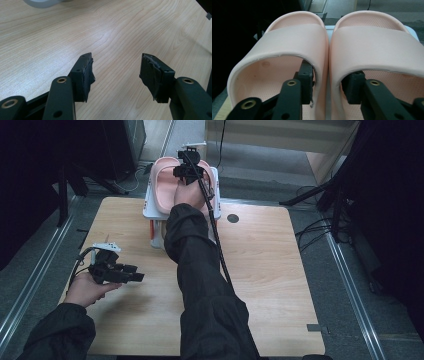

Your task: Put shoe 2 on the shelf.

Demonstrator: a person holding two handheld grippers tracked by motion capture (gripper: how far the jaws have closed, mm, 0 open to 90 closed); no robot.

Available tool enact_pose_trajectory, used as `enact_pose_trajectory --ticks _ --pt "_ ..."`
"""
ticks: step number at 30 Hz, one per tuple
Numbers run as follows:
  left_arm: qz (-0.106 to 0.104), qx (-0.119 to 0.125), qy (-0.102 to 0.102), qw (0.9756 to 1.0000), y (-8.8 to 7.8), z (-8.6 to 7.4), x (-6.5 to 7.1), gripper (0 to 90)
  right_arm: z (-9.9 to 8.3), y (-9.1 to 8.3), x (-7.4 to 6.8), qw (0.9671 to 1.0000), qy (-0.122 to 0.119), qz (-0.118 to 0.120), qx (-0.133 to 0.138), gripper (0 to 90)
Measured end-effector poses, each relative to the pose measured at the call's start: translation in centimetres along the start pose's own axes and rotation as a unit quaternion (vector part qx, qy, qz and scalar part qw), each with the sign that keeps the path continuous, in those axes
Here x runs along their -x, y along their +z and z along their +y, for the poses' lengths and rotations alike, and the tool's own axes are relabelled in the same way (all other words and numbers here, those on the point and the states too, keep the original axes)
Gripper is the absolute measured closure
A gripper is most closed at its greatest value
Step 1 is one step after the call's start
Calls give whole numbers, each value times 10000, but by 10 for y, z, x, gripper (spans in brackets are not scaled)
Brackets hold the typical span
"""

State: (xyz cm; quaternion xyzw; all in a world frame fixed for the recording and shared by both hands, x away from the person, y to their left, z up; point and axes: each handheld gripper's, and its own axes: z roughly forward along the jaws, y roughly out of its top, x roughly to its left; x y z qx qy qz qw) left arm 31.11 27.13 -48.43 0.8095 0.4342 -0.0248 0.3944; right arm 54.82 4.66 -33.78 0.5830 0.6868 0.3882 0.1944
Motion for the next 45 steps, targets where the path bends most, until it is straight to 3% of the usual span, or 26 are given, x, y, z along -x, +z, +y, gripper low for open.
enact_pose_trajectory --ticks 16,24,33,37,40,45 --pt "25 -28 8 10000 -1 0 -1 429 -1 -3 0 9998 -139 164 -4 551" --pt "34 -9 -11 10000 -1 0 -2 429 -4 -15 6 9991 -184 367 82 540" --pt "67 -104 38 9999 0 1 -1 429 -11 -34 11 9971 -449 606 72 532" --pt "88 -114 105 9998 1 0 1 429 -16 -42 13 9952 -502 836 23 537" --pt "90 -111 125 9998 1 0 1 428 -20 -53 15 9918 -397 1211 -29 546" --pt "103 -132 123 9998 3 0 1 428 -25 -71 18 9877 -525 1473 47 551"
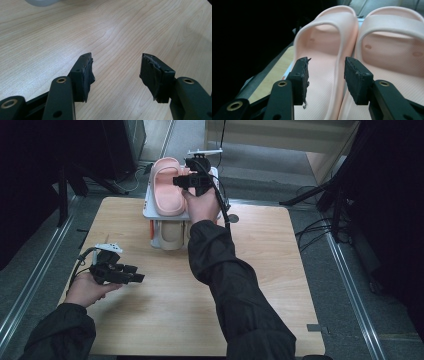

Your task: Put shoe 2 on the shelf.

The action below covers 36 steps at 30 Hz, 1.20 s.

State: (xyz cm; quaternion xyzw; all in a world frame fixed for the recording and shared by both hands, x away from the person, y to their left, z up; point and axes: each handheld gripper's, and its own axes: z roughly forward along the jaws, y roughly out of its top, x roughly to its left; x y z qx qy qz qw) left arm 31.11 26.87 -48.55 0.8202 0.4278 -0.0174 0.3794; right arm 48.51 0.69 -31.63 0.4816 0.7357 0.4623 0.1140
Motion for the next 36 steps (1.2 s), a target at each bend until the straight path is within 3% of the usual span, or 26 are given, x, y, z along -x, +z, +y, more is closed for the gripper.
enact_pose_trajectory --ticks 6,14,23,31,34,36 --pt "66 31 -50 10000 -1 -1 -1 425 -15 -22 -2 9992 -236 331 6 551" --pt "124 39 -108 9999 -2 -2 -2 425 -43 -47 -7 9957 -626 681 -49 551" --pt "171 20 -110 9998 0 -2 0 424 -77 -63 -11 9884 -918 1125 -457 527" --pt "174 -21 -76 9998 4 -2 3 424 -103 -80 -10 9829 -1189 1344 -407 527" --pt "169 -30 -81 9998 5 -2 4 423 -119 -82 -3 9804 -1371 1368 -362 527" --pt "167 -38 -64 9998 5 -2 4 422 -127 -81 2 9798 -1323 1435 -439 527"
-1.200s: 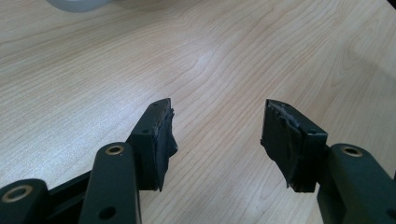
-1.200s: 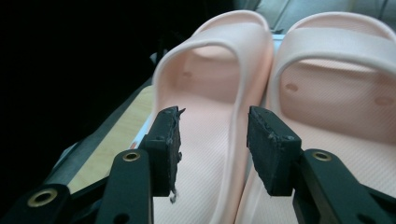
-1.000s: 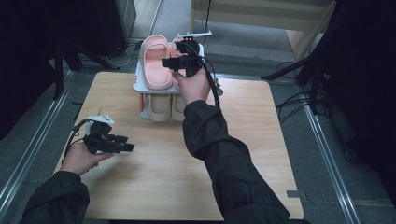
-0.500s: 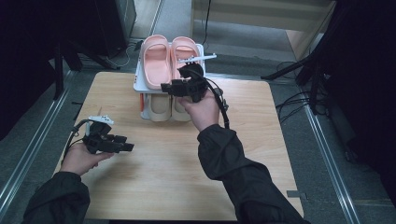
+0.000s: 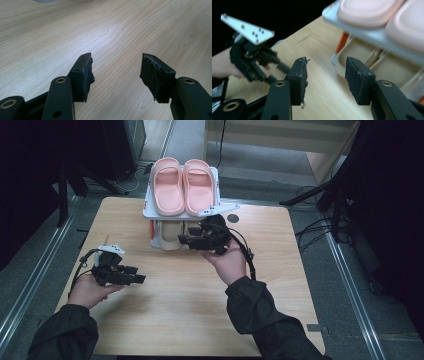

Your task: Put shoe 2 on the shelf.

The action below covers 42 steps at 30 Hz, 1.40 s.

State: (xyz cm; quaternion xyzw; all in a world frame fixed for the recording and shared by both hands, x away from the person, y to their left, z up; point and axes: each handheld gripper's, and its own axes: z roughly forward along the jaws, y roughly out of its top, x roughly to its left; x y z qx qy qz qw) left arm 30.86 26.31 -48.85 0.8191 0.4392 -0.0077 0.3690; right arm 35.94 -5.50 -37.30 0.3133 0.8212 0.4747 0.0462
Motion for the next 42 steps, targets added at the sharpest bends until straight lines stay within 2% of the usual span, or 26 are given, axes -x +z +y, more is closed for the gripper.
enact_pose_trajectory --ticks 4,12,16,17,20,25,29,36,42 --pt "-12 9 -9 10000 2 0 2 421 -21 0 6 9999 -33 71 -99 524" --pt "13 -62 57 10000 5 1 5 419 -57 -5 23 9994 224 147 -221 516" --pt "24 -65 50 10000 8 2 6 417 -72 -8 28 9996 69 143 -223 515" --pt "32 -75 37 10000 8 2 7 417 -75 -9 29 9997 94 116 -205 514" --pt "0 -47 62 10000 10 4 8 414 -82 -10 30 9996 128 171 -199 510" --pt "5 14 33 10000 10 6 10 411 -93 -11 27 9994 -74 180 -286 510" --pt "-34 56 43 10000 9 6 13 408 -102 -10 27 9993 -75 198 -321 510" --pt "-52 -59 176 9998 10 6 19 398 -111 -4 25 9984 -302 297 -364 510" --pt "-49 22 189 9998 6 4 21 396 -116 -4 28 9988 -151 311 -340 510"
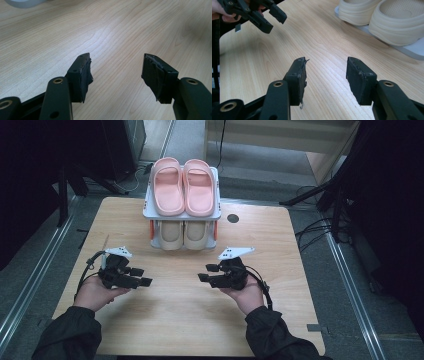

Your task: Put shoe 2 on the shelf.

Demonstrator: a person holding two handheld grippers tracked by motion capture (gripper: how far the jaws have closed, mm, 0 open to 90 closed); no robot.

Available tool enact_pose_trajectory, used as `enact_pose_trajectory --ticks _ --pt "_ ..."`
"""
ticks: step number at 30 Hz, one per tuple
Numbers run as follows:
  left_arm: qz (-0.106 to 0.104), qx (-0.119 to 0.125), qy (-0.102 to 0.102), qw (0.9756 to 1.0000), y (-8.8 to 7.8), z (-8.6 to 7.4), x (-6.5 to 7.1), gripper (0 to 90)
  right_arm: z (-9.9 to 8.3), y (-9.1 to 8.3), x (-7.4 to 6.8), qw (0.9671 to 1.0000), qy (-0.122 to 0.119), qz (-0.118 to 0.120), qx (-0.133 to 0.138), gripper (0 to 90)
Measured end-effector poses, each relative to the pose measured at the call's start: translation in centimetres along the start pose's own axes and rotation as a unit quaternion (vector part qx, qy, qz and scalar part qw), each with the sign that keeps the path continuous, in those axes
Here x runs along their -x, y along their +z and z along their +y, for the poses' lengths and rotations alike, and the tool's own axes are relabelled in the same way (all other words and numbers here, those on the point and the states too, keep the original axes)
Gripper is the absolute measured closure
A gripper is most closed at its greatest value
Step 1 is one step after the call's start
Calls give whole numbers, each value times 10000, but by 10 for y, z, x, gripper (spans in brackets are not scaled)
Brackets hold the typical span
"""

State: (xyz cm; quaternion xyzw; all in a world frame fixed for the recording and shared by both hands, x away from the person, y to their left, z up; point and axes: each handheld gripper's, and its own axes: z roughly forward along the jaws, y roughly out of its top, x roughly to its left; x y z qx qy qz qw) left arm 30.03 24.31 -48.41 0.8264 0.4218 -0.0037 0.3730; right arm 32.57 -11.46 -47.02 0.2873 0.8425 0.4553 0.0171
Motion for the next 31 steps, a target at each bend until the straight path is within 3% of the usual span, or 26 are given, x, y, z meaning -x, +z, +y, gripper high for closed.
enact_pose_trajectory --ticks 27,31 --pt "-29 -71 -35 10000 0 -2 -1 368 -2 4 3 9999 37 -25 -108 493" --pt "-19 -215 59 9997 6 -1 2 355 -3 7 5 9998 63 32 -177 416"
